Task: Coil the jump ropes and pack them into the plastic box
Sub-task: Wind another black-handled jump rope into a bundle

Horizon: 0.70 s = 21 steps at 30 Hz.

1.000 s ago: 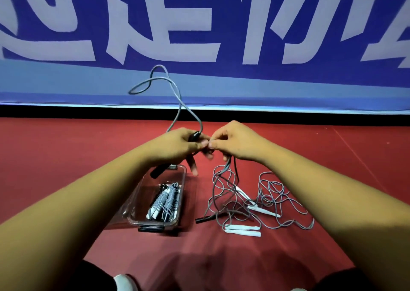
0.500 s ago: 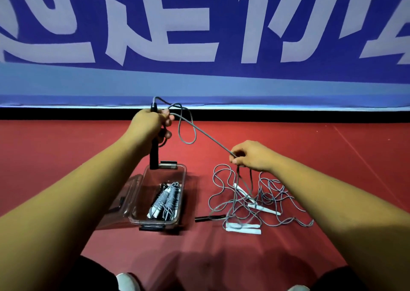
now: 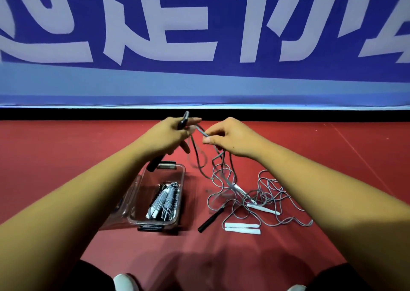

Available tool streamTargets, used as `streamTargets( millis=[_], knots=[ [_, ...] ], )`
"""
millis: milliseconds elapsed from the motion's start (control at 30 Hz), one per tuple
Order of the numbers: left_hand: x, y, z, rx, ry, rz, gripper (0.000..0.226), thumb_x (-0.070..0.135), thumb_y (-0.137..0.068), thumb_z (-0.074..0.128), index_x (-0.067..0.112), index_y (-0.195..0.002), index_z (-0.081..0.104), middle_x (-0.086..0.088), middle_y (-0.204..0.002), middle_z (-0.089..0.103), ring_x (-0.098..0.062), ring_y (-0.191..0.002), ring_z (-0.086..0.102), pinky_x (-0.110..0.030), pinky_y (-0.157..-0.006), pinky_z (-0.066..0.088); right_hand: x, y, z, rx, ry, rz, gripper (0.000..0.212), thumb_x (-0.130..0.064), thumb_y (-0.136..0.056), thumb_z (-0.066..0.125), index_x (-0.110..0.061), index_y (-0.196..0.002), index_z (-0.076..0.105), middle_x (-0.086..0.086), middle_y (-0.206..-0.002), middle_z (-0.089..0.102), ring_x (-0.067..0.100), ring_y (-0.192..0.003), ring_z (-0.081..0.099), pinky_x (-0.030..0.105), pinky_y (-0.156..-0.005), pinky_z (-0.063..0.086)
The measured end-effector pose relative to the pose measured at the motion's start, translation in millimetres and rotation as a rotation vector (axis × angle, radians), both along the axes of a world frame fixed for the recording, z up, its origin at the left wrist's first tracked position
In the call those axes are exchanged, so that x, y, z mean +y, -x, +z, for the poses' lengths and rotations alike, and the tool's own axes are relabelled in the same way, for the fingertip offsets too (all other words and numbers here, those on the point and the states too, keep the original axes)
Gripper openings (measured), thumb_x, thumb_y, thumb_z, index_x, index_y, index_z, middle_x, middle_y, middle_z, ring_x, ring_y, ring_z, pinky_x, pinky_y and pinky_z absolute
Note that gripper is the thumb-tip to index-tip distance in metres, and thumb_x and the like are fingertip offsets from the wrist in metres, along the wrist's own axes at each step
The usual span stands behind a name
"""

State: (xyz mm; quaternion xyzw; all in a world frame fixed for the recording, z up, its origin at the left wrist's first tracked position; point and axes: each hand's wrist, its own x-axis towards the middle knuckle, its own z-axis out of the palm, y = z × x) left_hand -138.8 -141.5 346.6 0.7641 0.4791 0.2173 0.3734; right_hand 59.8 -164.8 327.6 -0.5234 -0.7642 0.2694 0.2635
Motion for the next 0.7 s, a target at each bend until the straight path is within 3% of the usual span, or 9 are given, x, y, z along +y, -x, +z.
streamTargets(
  millis=[67, 167, 300, 400, 467, 533, 600, 667, 700],
  knots=[
    [-1.9, -0.6, -3.0, 0.075, -0.048, -0.05, 0.02, 0.031, -0.102, 0.05, 0.029, -0.117, 0.063, -0.014, -0.073, 0.067, -0.004, -0.037, 0.037, -0.021, -0.043, 0.036, -0.1, 4.2, 5.0, 0.037, -0.03, -0.019, 0.011, -0.02, -0.089, 0.067, -0.014, -0.084, 0.075, 0.008, -0.066, 0.061, 0.01, -0.06, 0.046, 0.03, -0.059, 0.039],
    [-4.5, -1.6, -0.4, -0.009, -0.063, -0.01, 0.017, 0.025, -0.101, 0.053, 0.014, -0.093, 0.061, -0.001, -0.064, 0.056, -0.001, -0.037, 0.041, -0.016, -0.042, 0.033, -1.6, 2.4, 6.9, 0.109, -0.037, -0.047, 0.011, -0.018, -0.09, 0.066, -0.01, -0.086, 0.073, 0.007, -0.066, 0.066, 0.013, -0.059, 0.056, 0.03, -0.061, 0.048],
    [3.5, -4.5, 9.6, -0.386, 0.004, 0.245, 0.024, 0.02, -0.101, 0.053, 0.02, -0.077, 0.056, 0.006, -0.07, 0.066, -0.012, -0.047, 0.04, -0.018, -0.04, 0.026, 0.4, -14.7, -19.6, 0.057, 0.117, -0.063, 0.015, -0.01, -0.093, 0.058, -0.002, -0.082, 0.066, 0.004, -0.058, 0.059, 0.009, -0.049, 0.059, 0.025, -0.057, 0.049],
    [18.6, 10.5, 18.9, -0.619, 0.035, 0.483, 0.026, 0.023, -0.102, 0.05, 0.02, -0.076, 0.052, 0.003, -0.072, 0.065, -0.013, -0.046, 0.04, -0.019, -0.043, 0.026, 1.0, -38.3, -57.1, -0.06, 0.311, -0.072, 0.025, -0.006, -0.097, 0.051, -0.008, -0.074, 0.062, 0.001, -0.059, 0.06, 0.016, -0.057, 0.06, 0.027, -0.062, 0.048],
    [29.7, 29.9, 13.8, -0.511, 0.049, 0.543, 0.024, 0.024, -0.102, 0.05, 0.017, -0.08, 0.056, 0.001, -0.078, 0.069, -0.015, -0.043, 0.048, -0.019, -0.041, 0.027, 0.9, -50.7, -70.6, -0.021, 0.338, -0.132, 0.029, -0.008, -0.1, 0.048, -0.01, -0.073, 0.06, 0.001, -0.058, 0.063, 0.024, -0.063, 0.062, 0.031, -0.068, 0.049],
    [37.0, 46.2, 2.2, -0.111, 0.042, 0.513, 0.018, 0.02, -0.098, 0.053, 0.007, -0.091, 0.064, -0.006, -0.082, 0.07, -0.025, -0.05, 0.064, -0.019, -0.038, 0.03, 2.4, -53.3, -68.1, 0.144, 0.295, -0.22, 0.028, -0.008, -0.101, 0.047, -0.007, -0.076, 0.061, 0.002, -0.052, 0.06, 0.025, -0.059, 0.063, 0.034, -0.068, 0.049],
    [37.8, 49.3, -6.7, 0.213, 0.021, 0.461, 0.023, 0.016, -0.097, 0.053, -0.003, -0.106, 0.063, -0.011, -0.069, 0.063, -0.025, -0.051, 0.069, -0.021, -0.036, 0.033, 5.4, -44.6, -54.3, 0.243, 0.239, -0.274, 0.025, -0.011, -0.1, 0.049, -0.004, -0.08, 0.063, 0.003, -0.05, 0.048, 0.014, -0.043, 0.053, 0.026, -0.054, 0.046],
    [30.2, 38.7, -3.4, 0.231, -0.002, 0.396, 0.028, 0.017, -0.1, 0.049, -0.003, -0.117, 0.06, -0.013, -0.073, 0.062, -0.013, -0.042, 0.065, -0.021, -0.034, 0.032, 6.9, -31.0, -38.9, 0.159, 0.175, -0.252, 0.02, -0.017, -0.097, 0.057, -0.006, -0.082, 0.065, -0.003, -0.049, 0.044, 0.002, -0.036, 0.04, 0.02, -0.045, 0.036],
    [25.3, 32.5, -0.4, 0.156, -0.008, 0.342, 0.03, 0.019, -0.102, 0.048, 0.001, -0.123, 0.058, -0.014, -0.087, 0.067, -0.012, -0.045, 0.067, -0.02, -0.035, 0.031, 5.8, -23.0, -31.4, 0.088, 0.146, -0.22, 0.017, -0.018, -0.095, 0.06, -0.008, -0.082, 0.066, -0.009, -0.046, 0.046, 0.001, -0.035, 0.04, 0.015, -0.044, 0.032]
  ],
)
